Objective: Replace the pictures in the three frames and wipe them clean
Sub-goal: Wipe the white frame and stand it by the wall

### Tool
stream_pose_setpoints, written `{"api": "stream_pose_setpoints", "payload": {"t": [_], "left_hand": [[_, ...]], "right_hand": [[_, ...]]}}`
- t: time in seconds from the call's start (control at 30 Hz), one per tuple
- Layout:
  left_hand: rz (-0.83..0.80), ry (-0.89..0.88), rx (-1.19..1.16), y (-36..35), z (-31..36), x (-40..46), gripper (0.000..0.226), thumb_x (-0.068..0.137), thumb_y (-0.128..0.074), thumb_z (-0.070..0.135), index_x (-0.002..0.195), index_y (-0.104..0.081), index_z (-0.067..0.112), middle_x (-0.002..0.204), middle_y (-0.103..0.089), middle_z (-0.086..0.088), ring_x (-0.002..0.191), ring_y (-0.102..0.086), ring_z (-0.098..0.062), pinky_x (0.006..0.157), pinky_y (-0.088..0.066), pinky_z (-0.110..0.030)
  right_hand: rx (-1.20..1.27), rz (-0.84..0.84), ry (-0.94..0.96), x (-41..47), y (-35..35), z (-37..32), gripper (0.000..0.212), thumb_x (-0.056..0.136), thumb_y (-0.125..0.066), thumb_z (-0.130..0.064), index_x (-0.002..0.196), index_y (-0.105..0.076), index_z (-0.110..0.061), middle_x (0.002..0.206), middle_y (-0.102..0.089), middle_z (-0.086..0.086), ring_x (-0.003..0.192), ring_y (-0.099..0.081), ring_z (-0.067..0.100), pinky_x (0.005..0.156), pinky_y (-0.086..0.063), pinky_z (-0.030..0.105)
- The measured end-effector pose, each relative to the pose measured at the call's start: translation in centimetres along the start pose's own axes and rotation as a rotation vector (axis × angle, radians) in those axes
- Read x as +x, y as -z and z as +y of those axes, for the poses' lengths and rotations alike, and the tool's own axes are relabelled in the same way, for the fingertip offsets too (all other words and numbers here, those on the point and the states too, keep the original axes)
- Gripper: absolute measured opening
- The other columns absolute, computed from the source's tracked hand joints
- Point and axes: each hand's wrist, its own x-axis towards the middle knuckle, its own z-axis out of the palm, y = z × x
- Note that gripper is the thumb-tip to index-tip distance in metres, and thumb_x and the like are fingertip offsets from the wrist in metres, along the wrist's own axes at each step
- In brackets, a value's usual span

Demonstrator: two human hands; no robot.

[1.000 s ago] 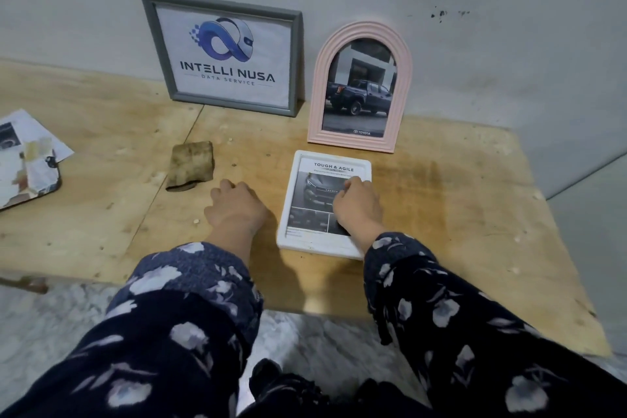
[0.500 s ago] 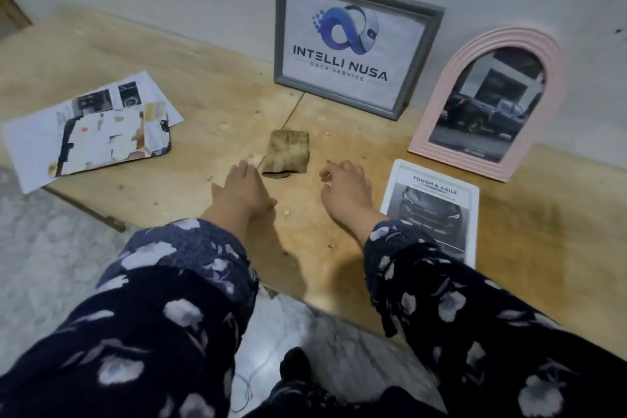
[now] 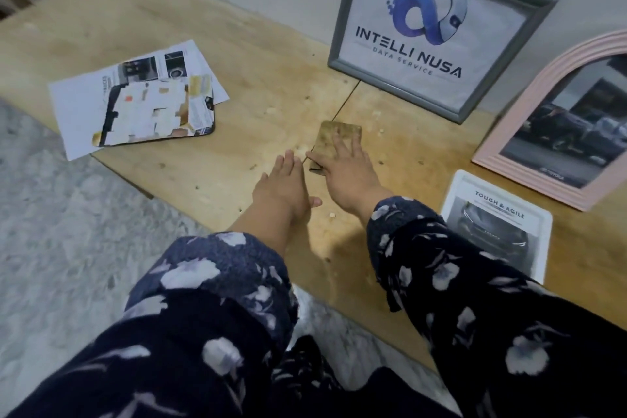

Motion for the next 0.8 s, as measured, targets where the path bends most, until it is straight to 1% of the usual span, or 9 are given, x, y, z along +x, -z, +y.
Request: {"api": "stream_pose_setpoints", "payload": {"t": [0.1,0.2,0.27,0.3,0.4,0.53,0.63,0.7,0.8], "left_hand": [[-0.003,-0.004,0.001,0.0,0.0,0.0,0.092,0.095,-0.049,0.05,0.153,0.011,0.01,0.159,0.022,-0.003,0.148,0.015,-0.019,0.12,-0.006,-0.043],[-0.004,0.008,-0.005,0.0,-0.1,-0.1,0.091,0.095,-0.049,0.049,0.153,0.011,0.01,0.159,0.022,-0.002,0.147,0.015,-0.018,0.12,-0.006,-0.043],[-0.014,0.008,-0.008,0.0,-0.1,-0.2,0.091,0.095,-0.048,0.049,0.153,0.011,0.01,0.159,0.022,-0.002,0.148,0.015,-0.018,0.12,-0.006,-0.044],[-0.015,0.004,-0.003,0.1,0.0,-0.2,0.092,0.095,-0.049,0.05,0.153,0.01,0.01,0.159,0.021,-0.002,0.148,0.014,-0.019,0.12,-0.006,-0.044],[-0.026,0.022,0.049,0.6,0.2,-0.2,0.097,0.092,-0.051,0.055,0.153,0.008,0.01,0.161,0.017,-0.003,0.149,0.01,-0.02,0.12,-0.007,-0.048],[0.03,-0.054,0.175,0.0,2.2,-0.8,0.098,0.088,-0.044,0.063,0.154,0.006,0.012,0.161,0.017,-0.005,0.148,0.015,-0.023,0.115,0.001,-0.058],[0.151,-0.269,0.139,-2.2,5.1,-2.0,0.084,0.092,-0.031,0.062,0.155,0.001,0.017,0.161,0.015,-0.001,0.147,0.016,-0.019,0.116,0.006,-0.058],[0.216,-0.407,0.063,-4.1,7.4,-2.9,0.085,0.09,-0.023,0.07,0.155,-0.003,0.02,0.162,0.011,0.002,0.147,0.016,-0.015,0.116,0.009,-0.055],[0.196,-0.568,0.018,-7.0,10.5,-4.2,0.1,0.079,-0.023,0.084,0.155,-0.002,0.023,0.162,0.009,0.006,0.147,0.015,-0.01,0.115,0.014,-0.053]], "right_hand": [[-0.095,0.1,0.033,0.0,-0.2,0.1,0.041,0.1,-0.027,-0.034,0.14,-0.036,-0.035,0.158,-0.019,0.013,0.146,-0.008,0.041,0.118,-0.014,0.051],[0.063,0.167,0.024,-1.0,0.6,0.3,0.034,0.099,-0.041,-0.026,0.132,-0.047,-0.021,0.151,-0.036,0.009,0.142,-0.024,0.037,0.115,-0.024,0.042],[0.193,0.281,0.0,-2.2,0.8,0.6,0.028,0.093,-0.049,-0.012,0.12,-0.055,-0.017,0.13,-0.055,0.009,0.123,-0.046,0.034,0.091,-0.041,0.037],[0.258,0.336,-0.031,-2.9,1.0,0.9,0.025,0.089,-0.051,-0.006,0.111,-0.057,-0.016,0.117,-0.06,0.008,0.108,-0.053,0.032,0.077,-0.041,0.034],[0.39,0.445,-0.156,-4.9,1.9,2.2,0.012,0.085,-0.05,-0.003,0.09,-0.053,-0.013,0.094,-0.061,0.007,0.083,-0.056,0.028,0.063,-0.04,0.032],[0.385,0.586,-0.246,-8.0,3.6,6.2,0.014,0.082,-0.045,0.0,0.088,-0.049,-0.012,0.089,-0.057,0.008,0.082,-0.055,0.03,0.064,-0.037,0.032],[0.429,0.683,-0.335,-10.3,4.7,9.1,0.041,0.082,-0.041,0.004,0.113,-0.054,-0.019,0.105,-0.063,0.007,0.095,-0.059,0.029,0.076,-0.045,0.033],[0.43,0.75,-0.424,-11.6,5.2,10.7,0.061,0.082,-0.041,0.006,0.132,-0.047,-0.028,0.111,-0.066,0.004,0.099,-0.059,0.026,0.084,-0.045,0.034],[0.287,0.793,-0.597,-13.0,5.3,12.8,0.052,0.084,-0.048,0.002,0.127,-0.052,-0.027,0.111,-0.067,-0.001,0.104,-0.059,0.024,0.087,-0.033,0.035]]}}
